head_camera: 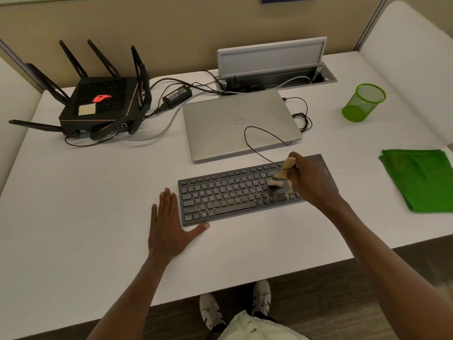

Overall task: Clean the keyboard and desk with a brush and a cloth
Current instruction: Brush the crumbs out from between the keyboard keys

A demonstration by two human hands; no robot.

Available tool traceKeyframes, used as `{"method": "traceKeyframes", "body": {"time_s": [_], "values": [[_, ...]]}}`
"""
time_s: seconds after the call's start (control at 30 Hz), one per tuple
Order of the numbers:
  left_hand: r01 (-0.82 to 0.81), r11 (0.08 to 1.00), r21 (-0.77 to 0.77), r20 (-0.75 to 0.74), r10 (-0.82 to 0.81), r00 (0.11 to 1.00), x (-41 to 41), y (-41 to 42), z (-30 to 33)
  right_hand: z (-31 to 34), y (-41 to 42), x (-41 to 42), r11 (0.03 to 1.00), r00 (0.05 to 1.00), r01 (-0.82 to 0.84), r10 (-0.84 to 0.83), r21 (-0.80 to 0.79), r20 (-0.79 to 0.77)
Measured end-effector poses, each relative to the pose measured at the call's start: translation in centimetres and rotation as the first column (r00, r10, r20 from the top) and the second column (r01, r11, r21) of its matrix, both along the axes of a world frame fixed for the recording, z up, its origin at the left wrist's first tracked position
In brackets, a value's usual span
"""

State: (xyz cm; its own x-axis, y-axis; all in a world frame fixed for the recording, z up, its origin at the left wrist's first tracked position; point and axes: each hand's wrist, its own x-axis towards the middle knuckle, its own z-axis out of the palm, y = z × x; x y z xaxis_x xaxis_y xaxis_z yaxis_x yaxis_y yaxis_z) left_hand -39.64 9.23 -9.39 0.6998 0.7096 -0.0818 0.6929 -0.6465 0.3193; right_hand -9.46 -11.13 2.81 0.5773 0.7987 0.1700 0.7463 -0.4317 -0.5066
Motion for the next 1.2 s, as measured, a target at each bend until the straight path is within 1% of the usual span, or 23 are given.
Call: {"method": "traceKeyframes", "body": {"time_s": [0.1, 0.27, 0.37, 0.47, 0.63, 0.77, 0.87, 1.07, 1.2], "values": [[-0.001, 1.0, -0.001, -0.01, 0.001, 1.0, 0.0, 0.0, 0.0, -0.7, 0.0, -0.2, 0.999, 0.999, -0.042, 0.042, 0.011, -0.031], [-0.002, 1.0, -0.004, -0.002, 0.002, 1.0, 0.0, 0.0, -0.1, -0.1, -1.3, 1.1, 0.997, 0.999, 0.038, -0.038, -0.066, 0.013], [-0.007, 1.0, -0.003, 0.003, 0.007, 1.0, 0.0, -0.1, 0.0, 0.1, -1.0, 0.8, 0.998, 0.998, 0.058, -0.058, -0.001, 0.02], [-0.01, 1.0, -0.003, -0.001, 0.01, 1.0, 0.0, 0.0, -0.1, -0.1, -0.9, 0.2, 0.992, 0.991, 0.119, -0.115, 0.052, -0.069], [-0.011, 1.0, -0.009, -0.005, 0.011, 1.0, 0.0, 0.0, -0.1, -0.7, -1.5, -1.0, 0.976, 0.977, 0.186, -0.171, 0.11, -0.127], [-0.014, 1.0, -0.017, -0.003, 0.014, 1.0, 0.0, -0.1, 0.1, -1.1, -0.7, -2.1, 0.969, 0.972, 0.195, -0.172, 0.149, -0.159], [-0.017, 1.0, -0.018, -0.001, 0.017, 1.0, 0.0, -0.1, 0.2, -0.9, 0.5, -3.6, 0.973, 0.977, 0.159, -0.13, 0.168, -0.171], [-0.009, 1.0, -0.026, 0.012, 0.009, 1.0, 0.0, -0.1, 0.4, -0.5, 3.8, -7.4, 0.984, 0.984, 0.087, -0.061, 0.154, -0.169], [-0.002, 1.0, -0.028, 0.0, 0.002, 1.0, -0.1, 0.0, 0.4, -1.0, 5.9, -9.7, 0.988, 0.985, 0.001, 0.026, 0.153, -0.172]]}}
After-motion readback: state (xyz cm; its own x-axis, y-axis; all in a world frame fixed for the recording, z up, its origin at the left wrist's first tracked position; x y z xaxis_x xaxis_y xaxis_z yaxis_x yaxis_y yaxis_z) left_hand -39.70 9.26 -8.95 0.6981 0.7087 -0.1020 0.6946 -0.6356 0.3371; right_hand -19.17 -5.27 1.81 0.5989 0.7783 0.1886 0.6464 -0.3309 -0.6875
